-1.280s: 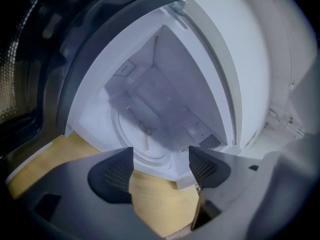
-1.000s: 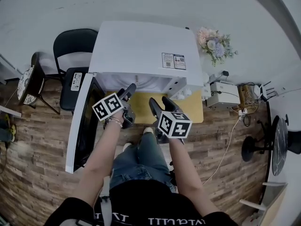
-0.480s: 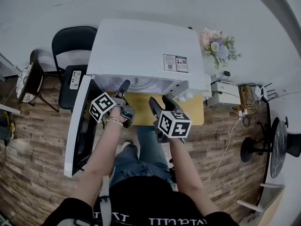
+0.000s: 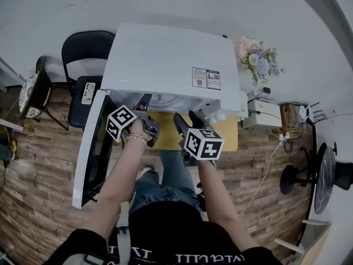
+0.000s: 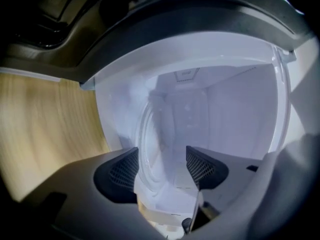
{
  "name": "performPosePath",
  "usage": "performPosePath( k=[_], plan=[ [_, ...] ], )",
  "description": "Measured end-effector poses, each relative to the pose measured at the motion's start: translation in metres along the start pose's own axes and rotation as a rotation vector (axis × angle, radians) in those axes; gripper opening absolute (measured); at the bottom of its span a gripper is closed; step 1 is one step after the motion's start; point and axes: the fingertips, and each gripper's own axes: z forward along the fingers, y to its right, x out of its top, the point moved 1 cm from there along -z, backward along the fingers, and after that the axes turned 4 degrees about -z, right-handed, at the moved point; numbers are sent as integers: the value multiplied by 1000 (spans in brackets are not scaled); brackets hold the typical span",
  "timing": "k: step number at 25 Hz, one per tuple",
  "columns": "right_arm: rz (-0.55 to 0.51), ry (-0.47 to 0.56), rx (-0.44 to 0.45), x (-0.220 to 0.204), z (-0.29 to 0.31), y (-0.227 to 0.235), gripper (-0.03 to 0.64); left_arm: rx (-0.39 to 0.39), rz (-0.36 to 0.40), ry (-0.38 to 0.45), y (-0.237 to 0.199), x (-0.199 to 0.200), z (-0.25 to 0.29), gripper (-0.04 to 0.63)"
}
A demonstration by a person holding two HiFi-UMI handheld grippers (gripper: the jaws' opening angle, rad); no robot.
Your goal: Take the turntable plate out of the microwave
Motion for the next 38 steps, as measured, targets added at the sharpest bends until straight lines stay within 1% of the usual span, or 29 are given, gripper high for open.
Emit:
performPosePath(
  k=[2,5,9,16,20,22,26,32,36,38],
  plan=[
    [11,-3,7,-1,3,1,255,13,7,8,-3,1,1,277],
    [42,-11,19,-6,7,1,255,55,16,21,-12,2,0,205],
    [73,-23,37,-14,12,-1,252,126,7,39,-28,4,-4,35],
    [171,-21,66,-21,23,2,245,113,-12,53,-24,6,-9,28],
    [260,-1,100,-22,29,1,239,94,-27,59,-19,3,-14,26],
    [337,18,123,-21,34,2,239,83,-37,57,-16,0,-16,26],
    [523,49,183,-22,48,4,238,68,-52,47,-10,-5,-18,26],
    [804,135,260,-20,71,6,215,81,-54,39,-11,-10,-26,26],
    [928,175,292,-18,83,4,188,77,-48,34,-8,-9,-28,25],
    [995,202,298,-17,88,7,158,79,-47,29,-8,-9,-28,25]
  ],
)
